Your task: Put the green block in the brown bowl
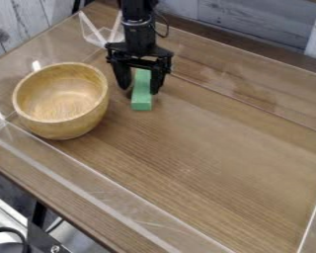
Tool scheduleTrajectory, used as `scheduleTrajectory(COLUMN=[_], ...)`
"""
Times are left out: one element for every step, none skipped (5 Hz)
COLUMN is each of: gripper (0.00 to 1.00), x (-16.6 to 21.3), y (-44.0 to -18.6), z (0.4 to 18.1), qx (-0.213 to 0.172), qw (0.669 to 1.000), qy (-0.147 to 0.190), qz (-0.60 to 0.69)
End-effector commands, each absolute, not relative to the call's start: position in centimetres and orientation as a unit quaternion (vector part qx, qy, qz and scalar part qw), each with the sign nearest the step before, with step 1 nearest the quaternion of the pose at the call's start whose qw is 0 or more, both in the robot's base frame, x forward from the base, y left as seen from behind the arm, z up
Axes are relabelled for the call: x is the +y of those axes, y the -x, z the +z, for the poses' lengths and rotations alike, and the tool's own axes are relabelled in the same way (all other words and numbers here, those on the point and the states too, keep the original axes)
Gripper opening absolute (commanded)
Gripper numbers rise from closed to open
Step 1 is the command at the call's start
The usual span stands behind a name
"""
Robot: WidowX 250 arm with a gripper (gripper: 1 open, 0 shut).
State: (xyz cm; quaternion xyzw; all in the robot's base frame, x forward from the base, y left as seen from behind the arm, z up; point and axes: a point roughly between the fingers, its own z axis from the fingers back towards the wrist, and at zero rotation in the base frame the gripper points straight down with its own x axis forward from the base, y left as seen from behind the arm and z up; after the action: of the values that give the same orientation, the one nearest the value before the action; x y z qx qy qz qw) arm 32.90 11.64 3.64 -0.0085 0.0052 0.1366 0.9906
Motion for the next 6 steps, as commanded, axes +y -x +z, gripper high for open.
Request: scheduleTrajectory(gripper=[0.00,0.00,0.00,0.00,0.00,0.00], x=[11.8,11.7,11.7,11.7,11.8,13.2], y=[-33.5,-33.4,-33.2,-33.1,-32.9,-32.3], z=[4.3,4.9,6.0,7.2,9.0,11.4], qx=[-0.009,-0.011,-0.017,-0.023,-0.038,-0.057], qw=[0.991,0.991,0.991,0.991,0.990,0.988], qy=[0.002,0.008,0.018,0.027,0.038,0.044], qz=[0.137,0.136,0.133,0.131,0.131,0.136])
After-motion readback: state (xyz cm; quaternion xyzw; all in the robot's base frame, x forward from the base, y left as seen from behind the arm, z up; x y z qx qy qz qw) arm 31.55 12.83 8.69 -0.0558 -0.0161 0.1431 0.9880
